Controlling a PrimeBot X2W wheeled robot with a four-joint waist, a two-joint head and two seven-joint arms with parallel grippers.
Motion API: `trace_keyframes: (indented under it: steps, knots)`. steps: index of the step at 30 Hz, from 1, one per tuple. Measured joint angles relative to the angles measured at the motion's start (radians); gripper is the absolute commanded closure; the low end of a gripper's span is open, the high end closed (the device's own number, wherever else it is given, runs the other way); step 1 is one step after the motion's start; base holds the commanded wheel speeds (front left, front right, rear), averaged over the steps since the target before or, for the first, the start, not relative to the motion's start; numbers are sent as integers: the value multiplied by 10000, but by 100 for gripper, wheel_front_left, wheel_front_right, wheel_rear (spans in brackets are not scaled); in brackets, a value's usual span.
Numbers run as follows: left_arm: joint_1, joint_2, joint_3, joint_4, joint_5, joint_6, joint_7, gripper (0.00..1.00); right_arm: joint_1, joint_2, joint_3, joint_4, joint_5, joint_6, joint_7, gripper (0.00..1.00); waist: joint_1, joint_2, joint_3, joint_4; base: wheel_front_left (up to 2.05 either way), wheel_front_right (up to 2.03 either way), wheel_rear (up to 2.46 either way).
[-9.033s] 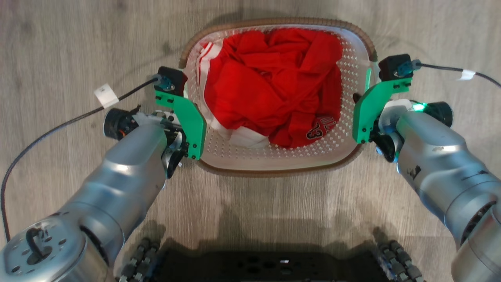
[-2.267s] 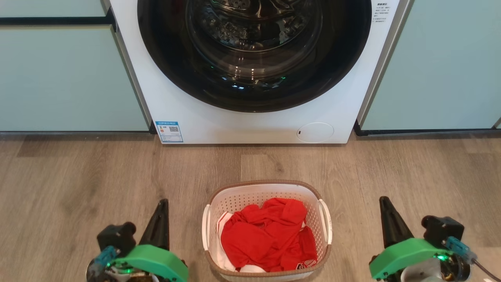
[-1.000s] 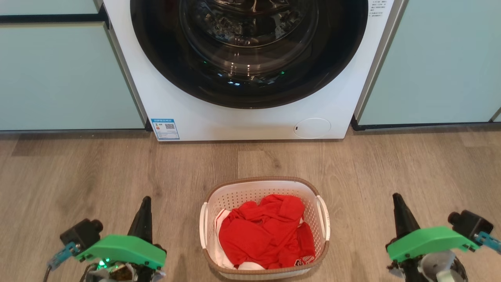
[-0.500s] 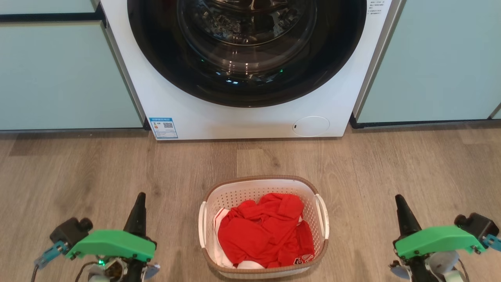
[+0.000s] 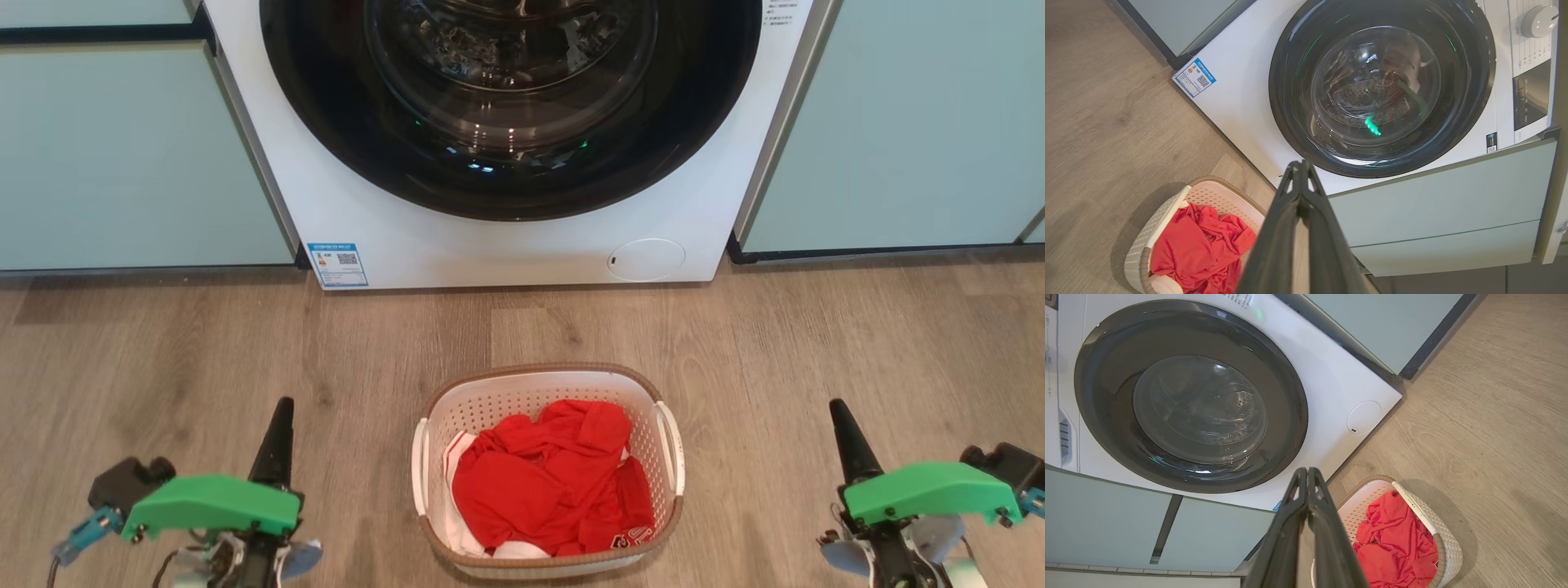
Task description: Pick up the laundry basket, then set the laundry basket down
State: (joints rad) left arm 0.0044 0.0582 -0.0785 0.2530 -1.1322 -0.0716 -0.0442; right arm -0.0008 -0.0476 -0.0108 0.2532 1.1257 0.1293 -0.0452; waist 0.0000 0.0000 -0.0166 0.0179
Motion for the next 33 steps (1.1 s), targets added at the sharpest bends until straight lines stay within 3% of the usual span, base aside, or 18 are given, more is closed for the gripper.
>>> trace_keyframes:
  steps: [33]
  knots:
    - [-310,-6,907,155,-3373,-337,884,100,-394,-35,-610,159,3409,-2,884,100,0,0,138,-125,0,0,0]
